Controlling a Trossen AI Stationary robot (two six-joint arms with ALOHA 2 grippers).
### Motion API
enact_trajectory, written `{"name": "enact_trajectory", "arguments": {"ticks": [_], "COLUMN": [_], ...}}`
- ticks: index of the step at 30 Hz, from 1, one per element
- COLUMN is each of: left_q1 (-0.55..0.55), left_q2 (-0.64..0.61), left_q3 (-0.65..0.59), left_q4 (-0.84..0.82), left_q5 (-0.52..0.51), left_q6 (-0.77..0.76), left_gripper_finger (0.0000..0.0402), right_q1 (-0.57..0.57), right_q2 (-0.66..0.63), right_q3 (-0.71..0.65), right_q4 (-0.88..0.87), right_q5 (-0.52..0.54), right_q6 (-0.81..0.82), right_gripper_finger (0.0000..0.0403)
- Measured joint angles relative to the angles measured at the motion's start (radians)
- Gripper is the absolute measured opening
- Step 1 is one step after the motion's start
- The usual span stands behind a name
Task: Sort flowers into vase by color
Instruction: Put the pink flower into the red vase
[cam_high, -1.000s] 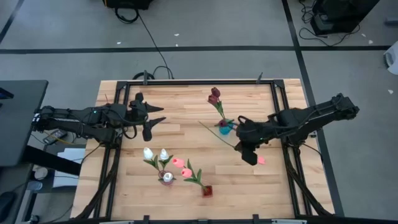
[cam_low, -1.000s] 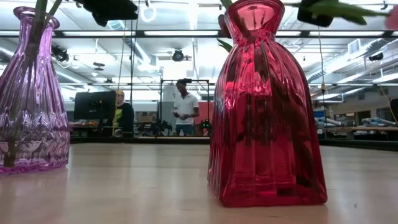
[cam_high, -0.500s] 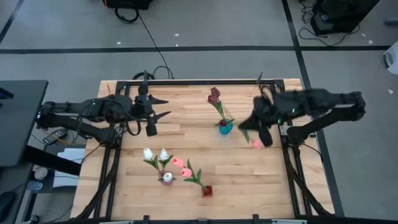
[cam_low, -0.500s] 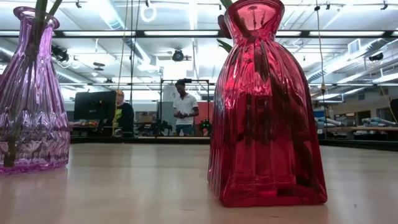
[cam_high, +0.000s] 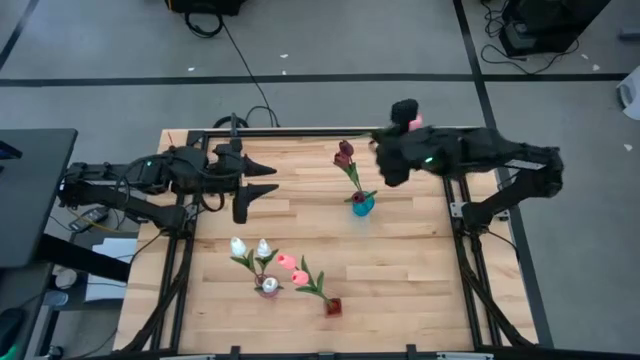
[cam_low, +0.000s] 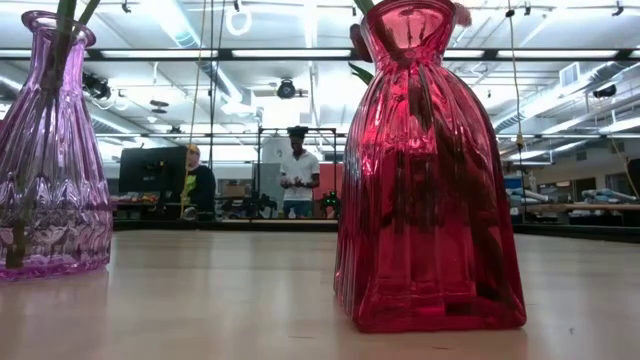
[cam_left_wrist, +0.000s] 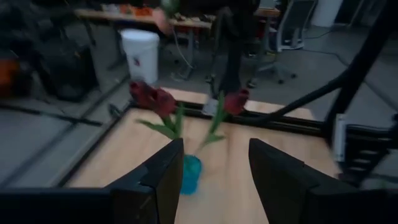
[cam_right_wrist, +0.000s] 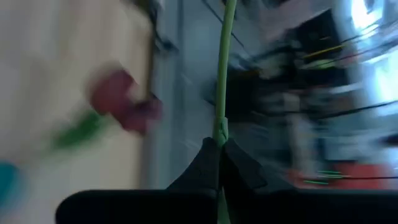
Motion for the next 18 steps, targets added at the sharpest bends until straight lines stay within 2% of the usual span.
{"name": "enact_trajectory", "arguments": {"ticks": [4, 9, 11, 18], "left_q1": [0.020, 0.064, 0.088, 0.152], "left_q2": [0.001, 0.002, 0.011, 0.059], "left_q3": [0.000, 0.000, 0.000, -0.001], "left_q4": [-0.026, -0.016, 0.000, -0.003], "left_q5": [0.060, 0.077, 0.087, 0.109], "left_q6": [-0.082, -0.165, -0.196, -0.190], "left_gripper_finger": [0.0187, 0.0187, 0.0187, 0.0188], "right_q1": [0.021, 0.071, 0.088, 0.132], "right_q2": [0.080, 0.196, 0.232, 0.284], "right_q3": [0.001, 0.001, 0.001, 0.001], "right_q4": [0.013, 0.028, 0.048, 0.102], "right_q5": [0.255, 0.502, 0.532, 0.544], "right_q6": [-0.288, -0.573, -0.635, -0.668], "right_gripper_finger": [0.0014, 0.0012, 0.0012, 0.0012]}}
